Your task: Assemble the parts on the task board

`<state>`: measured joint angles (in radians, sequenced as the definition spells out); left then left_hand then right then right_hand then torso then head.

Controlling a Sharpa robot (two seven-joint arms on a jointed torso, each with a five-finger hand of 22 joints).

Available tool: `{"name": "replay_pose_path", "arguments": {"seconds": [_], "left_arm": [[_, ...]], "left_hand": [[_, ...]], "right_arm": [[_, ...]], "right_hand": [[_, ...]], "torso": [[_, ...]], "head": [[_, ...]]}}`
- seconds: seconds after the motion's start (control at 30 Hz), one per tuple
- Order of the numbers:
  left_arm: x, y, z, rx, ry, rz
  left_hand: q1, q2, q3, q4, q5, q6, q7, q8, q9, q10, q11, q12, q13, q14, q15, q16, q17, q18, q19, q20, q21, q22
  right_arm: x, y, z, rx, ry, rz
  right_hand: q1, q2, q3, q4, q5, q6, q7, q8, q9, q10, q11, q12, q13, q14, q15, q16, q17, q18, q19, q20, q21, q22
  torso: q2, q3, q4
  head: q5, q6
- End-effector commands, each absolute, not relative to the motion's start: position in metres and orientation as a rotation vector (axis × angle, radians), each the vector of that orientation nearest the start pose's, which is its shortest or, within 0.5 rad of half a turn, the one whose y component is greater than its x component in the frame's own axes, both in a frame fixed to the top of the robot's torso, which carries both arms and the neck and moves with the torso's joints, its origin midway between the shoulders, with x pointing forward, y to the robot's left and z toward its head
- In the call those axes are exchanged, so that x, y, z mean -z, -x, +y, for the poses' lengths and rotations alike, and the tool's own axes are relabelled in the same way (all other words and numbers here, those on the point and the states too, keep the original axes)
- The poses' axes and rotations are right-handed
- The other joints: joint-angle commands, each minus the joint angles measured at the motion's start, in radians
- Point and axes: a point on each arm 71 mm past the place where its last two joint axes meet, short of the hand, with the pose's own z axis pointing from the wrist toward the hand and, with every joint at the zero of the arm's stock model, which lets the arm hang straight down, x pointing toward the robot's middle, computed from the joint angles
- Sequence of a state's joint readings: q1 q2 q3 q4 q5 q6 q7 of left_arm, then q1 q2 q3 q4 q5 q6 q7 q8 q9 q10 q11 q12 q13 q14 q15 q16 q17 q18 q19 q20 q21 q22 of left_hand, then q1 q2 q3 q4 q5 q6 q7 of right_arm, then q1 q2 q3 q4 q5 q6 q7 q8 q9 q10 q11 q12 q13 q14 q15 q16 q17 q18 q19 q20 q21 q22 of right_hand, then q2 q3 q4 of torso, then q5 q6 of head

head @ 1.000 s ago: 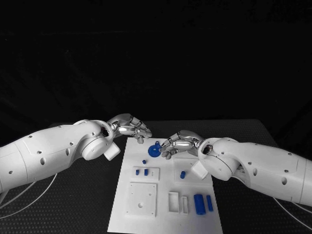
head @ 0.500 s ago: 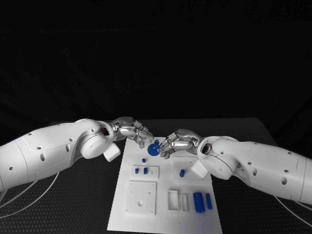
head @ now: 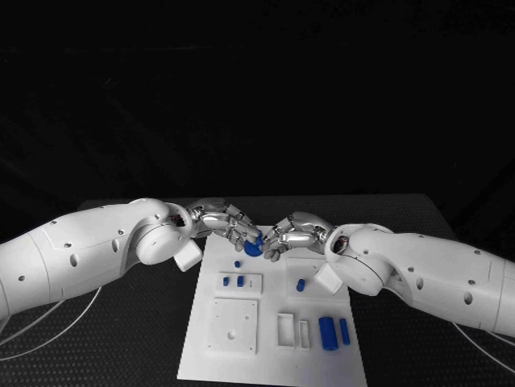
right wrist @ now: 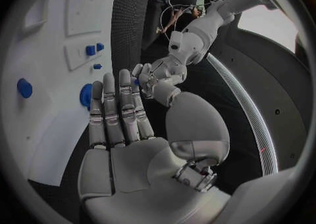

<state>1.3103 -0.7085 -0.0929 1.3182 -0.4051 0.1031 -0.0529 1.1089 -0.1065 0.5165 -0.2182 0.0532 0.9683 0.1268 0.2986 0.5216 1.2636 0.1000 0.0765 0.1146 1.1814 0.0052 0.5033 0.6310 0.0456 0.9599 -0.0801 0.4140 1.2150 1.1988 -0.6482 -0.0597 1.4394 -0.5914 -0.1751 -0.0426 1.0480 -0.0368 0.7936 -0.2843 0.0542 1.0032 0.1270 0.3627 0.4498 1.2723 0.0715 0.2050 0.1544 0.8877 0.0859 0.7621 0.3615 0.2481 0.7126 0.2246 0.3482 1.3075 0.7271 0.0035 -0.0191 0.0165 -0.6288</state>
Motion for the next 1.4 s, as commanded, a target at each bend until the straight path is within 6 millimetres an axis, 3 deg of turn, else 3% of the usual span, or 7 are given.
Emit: {"name": "replay_pose_path", "arguments": {"seconds": [0.03,0.83,1.4], "left_arm": [[0.1834,-0.5191,0.1768,1.287,0.622,2.135],[0.1848,-0.5173,0.1731,1.278,0.609,2.145],[0.1865,-0.5142,0.1689,1.249,0.524,2.18]], "left_hand": [[-0.008,-0.001,-0.001,-0.005,-0.004,0.0,0.001,-0.003,-0.002,0.002,0.002,-0.006,-0.002,0.006,0.001,-0.004,0.003,0.002,-0.001,-0.003,-0.005,0.001],[-0.025,-0.018,-0.009,-0.005,-0.004,-0.006,0.005,-0.009,-0.009,-0.003,0.005,-0.009,-0.014,0.009,0.001,-0.01,0.016,-0.005,-0.004,-0.006,-0.012,0.006],[0.031,-0.006,0.012,-0.053,-0.004,0.006,0.001,-0.003,-0.011,0.021,-0.004,-0.002,-0.021,0.023,-0.006,-0.013,0.04,-0.014,-0.003,-0.012,-0.023,0.014]], "right_arm": [[0.2099,-0.4867,-0.121,-1.24,-0.527,1.994],[0.2101,-0.4866,-0.1199,-1.237,-0.529,1.997],[0.21,-0.4866,-0.1194,-1.236,-0.531,1.995]], "right_hand": [[0.002,0.012,-0.001,-0.004,-0.006,-0.002,-0.006,0.004,0.001,0.008,-0.001,0.005,0.002,0.004,0.003,0.005,0.001,0.014,0.007,-0.002,-0.004,0.019],[0.004,0.011,-0.002,-0.005,-0.006,-0.002,-0.007,0.005,0.005,0.01,-0.002,0.005,0.003,0.005,0.002,0.006,0.003,0.014,0.009,-0.003,-0.004,0.019],[0.005,0.01,-0.002,-0.005,-0.006,-0.002,-0.007,0.006,0.006,0.011,-0.003,0.005,0.004,0.006,0.002,0.006,0.004,0.014,0.01,-0.003,-0.004,0.019]], "torso": [[0.001,0.0003,-0.0008],[0.0,0.0001,-0.0014],[0.0,0.001,-0.0011]], "head": [[0.001,-0.001],[-0.001,-0.008],[-0.001,-0.012]]}}
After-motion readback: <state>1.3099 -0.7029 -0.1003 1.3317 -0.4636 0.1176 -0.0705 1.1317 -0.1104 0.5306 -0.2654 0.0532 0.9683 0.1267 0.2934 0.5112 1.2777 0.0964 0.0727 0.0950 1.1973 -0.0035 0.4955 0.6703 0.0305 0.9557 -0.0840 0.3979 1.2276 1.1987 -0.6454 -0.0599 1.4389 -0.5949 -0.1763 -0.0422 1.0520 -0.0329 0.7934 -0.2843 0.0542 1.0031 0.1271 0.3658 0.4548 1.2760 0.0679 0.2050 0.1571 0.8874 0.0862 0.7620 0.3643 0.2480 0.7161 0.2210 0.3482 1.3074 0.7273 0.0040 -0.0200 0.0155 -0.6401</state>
